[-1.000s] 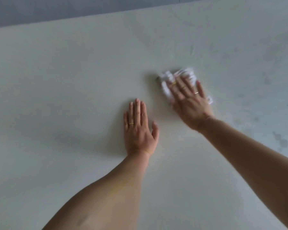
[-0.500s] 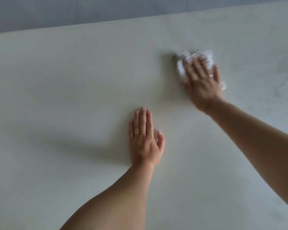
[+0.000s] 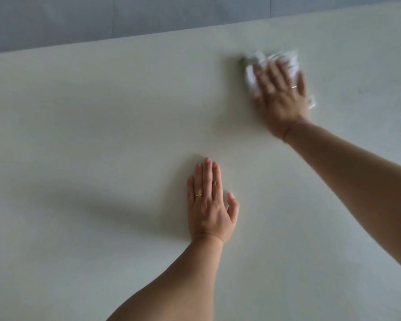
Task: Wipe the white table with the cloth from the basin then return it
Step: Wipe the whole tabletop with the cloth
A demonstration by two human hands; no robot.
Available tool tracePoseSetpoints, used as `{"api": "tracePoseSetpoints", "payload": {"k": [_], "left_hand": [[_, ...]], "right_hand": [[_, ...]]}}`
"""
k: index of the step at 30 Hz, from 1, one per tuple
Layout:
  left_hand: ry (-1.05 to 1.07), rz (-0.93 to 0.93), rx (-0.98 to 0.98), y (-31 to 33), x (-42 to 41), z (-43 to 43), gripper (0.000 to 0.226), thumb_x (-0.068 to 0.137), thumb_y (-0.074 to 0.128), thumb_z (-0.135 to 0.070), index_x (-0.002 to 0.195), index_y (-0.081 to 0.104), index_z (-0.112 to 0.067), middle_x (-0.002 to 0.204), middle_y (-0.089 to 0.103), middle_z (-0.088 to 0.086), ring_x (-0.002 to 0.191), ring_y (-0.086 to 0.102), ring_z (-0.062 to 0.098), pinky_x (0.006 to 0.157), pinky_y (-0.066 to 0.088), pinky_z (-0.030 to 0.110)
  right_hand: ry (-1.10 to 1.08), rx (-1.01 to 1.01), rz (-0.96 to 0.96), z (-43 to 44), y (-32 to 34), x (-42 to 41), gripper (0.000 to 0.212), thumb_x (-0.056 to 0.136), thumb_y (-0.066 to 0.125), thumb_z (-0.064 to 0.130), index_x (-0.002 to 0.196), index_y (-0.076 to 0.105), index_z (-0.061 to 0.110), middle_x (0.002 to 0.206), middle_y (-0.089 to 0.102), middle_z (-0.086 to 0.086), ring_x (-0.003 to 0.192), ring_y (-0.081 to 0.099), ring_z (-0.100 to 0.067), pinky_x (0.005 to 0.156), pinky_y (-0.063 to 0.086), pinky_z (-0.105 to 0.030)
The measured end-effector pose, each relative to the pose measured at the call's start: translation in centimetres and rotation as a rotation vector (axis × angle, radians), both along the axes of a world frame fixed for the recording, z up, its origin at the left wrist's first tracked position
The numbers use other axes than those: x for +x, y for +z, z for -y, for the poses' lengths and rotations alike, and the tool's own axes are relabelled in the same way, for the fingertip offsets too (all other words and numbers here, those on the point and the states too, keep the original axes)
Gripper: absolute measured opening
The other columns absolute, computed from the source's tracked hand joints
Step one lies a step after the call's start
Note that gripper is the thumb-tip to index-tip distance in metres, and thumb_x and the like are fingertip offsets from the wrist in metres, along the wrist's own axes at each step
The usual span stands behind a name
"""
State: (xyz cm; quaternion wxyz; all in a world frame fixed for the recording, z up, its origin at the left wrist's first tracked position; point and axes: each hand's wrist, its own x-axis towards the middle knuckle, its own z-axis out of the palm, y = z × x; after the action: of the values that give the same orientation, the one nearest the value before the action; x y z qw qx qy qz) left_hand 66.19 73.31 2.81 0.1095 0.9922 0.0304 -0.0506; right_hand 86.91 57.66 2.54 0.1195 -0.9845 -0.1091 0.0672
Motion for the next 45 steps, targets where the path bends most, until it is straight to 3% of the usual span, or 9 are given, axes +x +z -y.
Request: {"api": "tracePoseSetpoints", "payload": {"k": [4,12,17,19,27,33,37,42,45], "left_hand": [[0.008,-0.012,-0.003,0.0,0.0,0.0,0.068,0.084,0.040,-0.032,0.146,0.032,-0.004,0.155,0.026,0.011,0.144,0.022,0.027,0.115,0.021,0.045],[0.008,-0.019,0.010,-0.1,0.0,0.1,0.068,0.084,0.041,-0.031,0.146,0.031,-0.004,0.155,0.025,0.011,0.144,0.021,0.027,0.115,0.022,0.045],[0.004,-0.006,0.015,-0.4,0.1,0.1,0.070,0.082,0.043,-0.031,0.146,0.031,-0.004,0.155,0.026,0.012,0.145,0.018,0.026,0.116,0.019,0.044],[0.004,-0.010,0.013,-0.4,0.0,0.1,0.070,0.082,0.043,-0.030,0.146,0.031,-0.004,0.155,0.026,0.012,0.145,0.019,0.026,0.116,0.019,0.044],[0.008,-0.030,0.002,-0.1,0.2,0.1,0.069,0.082,0.041,-0.031,0.145,0.032,-0.004,0.154,0.027,0.012,0.144,0.021,0.026,0.117,0.019,0.042],[0.007,-0.024,-0.011,-0.1,0.1,0.0,0.068,0.083,0.041,-0.030,0.145,0.033,-0.004,0.154,0.027,0.012,0.144,0.022,0.027,0.115,0.021,0.044],[0.001,-0.024,0.007,0.0,0.2,0.1,0.067,0.083,0.040,-0.030,0.144,0.034,-0.003,0.154,0.027,0.012,0.143,0.023,0.028,0.115,0.021,0.045],[-0.001,-0.021,0.010,0.0,0.1,0.0,0.068,0.083,0.040,-0.029,0.145,0.033,-0.002,0.154,0.025,0.012,0.144,0.021,0.028,0.115,0.022,0.046],[-0.011,-0.014,0.019,-0.1,0.2,0.0,0.067,0.083,0.039,-0.029,0.144,0.033,-0.001,0.155,0.024,0.012,0.143,0.022,0.028,0.115,0.022,0.046]], "right_hand": [[-0.498,0.059,-0.086,-1.8,0.1,2.5,0.053,0.098,0.022,0.038,0.150,0.016,0.032,0.160,0.004,0.002,0.147,-0.002,-0.021,0.114,-0.009,-0.051],[0.207,0.003,-0.026,-5.1,0.4,3.1,0.052,0.100,0.022,0.043,0.150,0.015,0.032,0.160,0.008,0.004,0.147,0.003,-0.019,0.115,-0.003,-0.049],[-0.407,0.003,-0.055,-3.9,-0.2,7.9,0.054,0.097,0.020,0.036,0.150,0.016,0.027,0.160,0.003,0.001,0.147,-0.001,-0.022,0.115,-0.007,-0.052],[-0.453,0.005,-0.085,-6.5,0.1,8.1,0.056,0.096,0.023,0.031,0.150,0.015,0.026,0.160,0.001,0.000,0.147,-0.003,-0.024,0.114,-0.008,-0.053],[0.241,0.002,-0.067,-7.5,1.0,8.4,0.054,0.099,0.023,0.042,0.151,0.013,0.031,0.160,0.005,0.003,0.147,0.002,-0.020,0.116,0.000,-0.049],[-0.254,-0.030,-0.054,4.3,0.7,9.2,0.056,0.097,0.020,0.045,0.151,0.013,0.030,0.160,0.006,-0.001,0.147,0.003,-0.021,0.118,-0.001,-0.048],[-0.446,0.011,-0.119,2.1,0.7,9.0,0.056,0.096,0.021,0.036,0.150,0.013,0.029,0.160,0.001,0.000,0.147,-0.003,-0.022,0.116,-0.006,-0.051],[0.041,0.018,-0.091,-2.2,0.6,5.2,0.053,0.099,0.023,0.037,0.150,0.012,0.031,0.160,0.002,0.004,0.147,-0.002,-0.020,0.115,-0.007,-0.049],[0.120,-0.010,-0.080,1.9,0.6,6.0,0.052,0.100,0.022,0.041,0.150,0.010,0.036,0.160,0.001,0.007,0.147,-0.001,-0.017,0.116,-0.004,-0.046]]}}
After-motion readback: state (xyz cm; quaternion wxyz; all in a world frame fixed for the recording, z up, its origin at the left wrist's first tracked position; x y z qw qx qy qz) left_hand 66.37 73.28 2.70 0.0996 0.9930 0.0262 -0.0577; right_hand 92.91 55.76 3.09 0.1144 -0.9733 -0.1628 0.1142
